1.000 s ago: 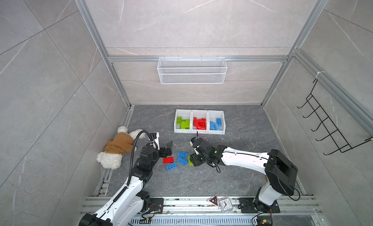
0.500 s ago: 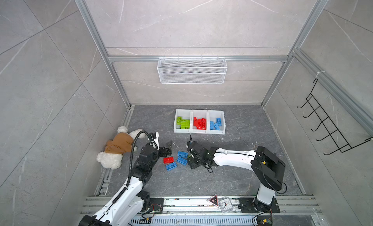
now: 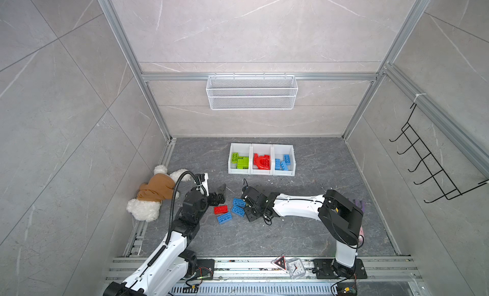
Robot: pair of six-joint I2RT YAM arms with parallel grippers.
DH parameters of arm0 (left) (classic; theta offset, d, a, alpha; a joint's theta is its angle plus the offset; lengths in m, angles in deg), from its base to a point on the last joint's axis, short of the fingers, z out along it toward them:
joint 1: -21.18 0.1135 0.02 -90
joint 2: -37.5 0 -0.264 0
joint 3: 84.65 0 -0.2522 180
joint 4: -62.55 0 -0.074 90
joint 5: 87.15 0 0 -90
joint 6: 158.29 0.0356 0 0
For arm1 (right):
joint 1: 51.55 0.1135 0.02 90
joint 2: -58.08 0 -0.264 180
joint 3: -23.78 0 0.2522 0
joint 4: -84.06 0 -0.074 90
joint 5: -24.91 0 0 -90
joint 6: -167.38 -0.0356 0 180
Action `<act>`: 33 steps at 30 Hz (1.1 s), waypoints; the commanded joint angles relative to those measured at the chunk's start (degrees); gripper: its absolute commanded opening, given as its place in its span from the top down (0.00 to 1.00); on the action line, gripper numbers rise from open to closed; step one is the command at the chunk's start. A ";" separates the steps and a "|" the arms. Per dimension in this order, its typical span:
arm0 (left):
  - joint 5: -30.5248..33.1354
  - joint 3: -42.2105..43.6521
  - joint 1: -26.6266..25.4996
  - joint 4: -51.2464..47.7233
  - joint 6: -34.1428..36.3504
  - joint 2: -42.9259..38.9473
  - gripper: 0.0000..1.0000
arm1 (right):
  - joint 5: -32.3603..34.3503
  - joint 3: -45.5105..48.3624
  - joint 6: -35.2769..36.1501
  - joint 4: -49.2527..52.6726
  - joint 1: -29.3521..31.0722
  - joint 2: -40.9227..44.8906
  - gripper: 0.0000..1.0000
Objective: Sort the legos into containers by color
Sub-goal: 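Lower and close the right gripper on the lime-green brick, then carry the lime-green brick into the lime-green compartment and release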
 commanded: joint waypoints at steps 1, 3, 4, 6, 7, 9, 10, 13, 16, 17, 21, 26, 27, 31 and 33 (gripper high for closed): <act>0.51 -0.78 0.11 1.30 0.26 -0.58 0.00 | 1.84 -1.31 0.07 2.07 0.16 -2.17 0.51; 0.60 -0.80 0.07 1.25 0.23 -0.49 0.00 | 2.53 -1.41 0.07 2.58 0.16 -2.28 0.55; 0.56 -0.83 0.11 1.27 0.25 -0.50 0.00 | 3.02 -1.44 0.07 2.91 0.16 -2.20 0.56; 0.62 -0.83 0.11 1.30 0.26 -0.45 0.00 | 4.30 -1.54 0.23 3.87 0.16 -1.98 0.58; 0.65 -0.85 0.11 1.40 0.26 -0.32 0.00 | 5.07 -1.52 0.37 4.36 0.16 -1.78 0.59; 0.59 -0.90 0.10 1.43 0.25 -0.23 0.00 | 6.14 -1.46 0.59 5.08 0.16 -1.37 0.61; 0.61 -0.93 0.11 1.39 0.25 -0.14 0.00 | 6.50 -1.32 0.75 5.26 0.12 -1.18 0.62; 0.56 -0.86 0.11 1.51 0.26 0.03 0.00 | 7.40 -0.55 0.95 5.15 0.15 -0.02 0.65; 0.58 -0.86 0.11 1.52 0.26 0.12 0.00 | 6.93 0.94 0.88 3.08 0.09 1.85 0.68; 0.61 -0.92 0.09 1.52 0.25 0.21 0.00 | 6.38 1.50 0.86 2.11 -0.03 2.56 0.69; 0.52 -0.91 0.11 1.60 0.17 0.30 0.00 | 3.65 2.99 0.60 -0.79 -0.94 4.41 0.71; 0.54 -0.90 0.04 1.49 0.12 0.12 0.00 | 1.19 3.81 0.94 -2.28 -2.81 6.72 0.71; 0.52 -0.86 0.11 1.52 0.10 0.12 0.00 | 0.84 3.85 1.20 -2.43 -3.32 7.24 0.71; 0.52 -0.87 0.11 1.52 0.02 0.19 0.00 | -1.28 2.57 2.47 -3.07 -5.63 8.68 0.71; 0.43 -0.98 0.11 1.52 -0.01 0.21 0.00 | -2.42 0.68 3.42 -3.17 -7.07 8.46 0.70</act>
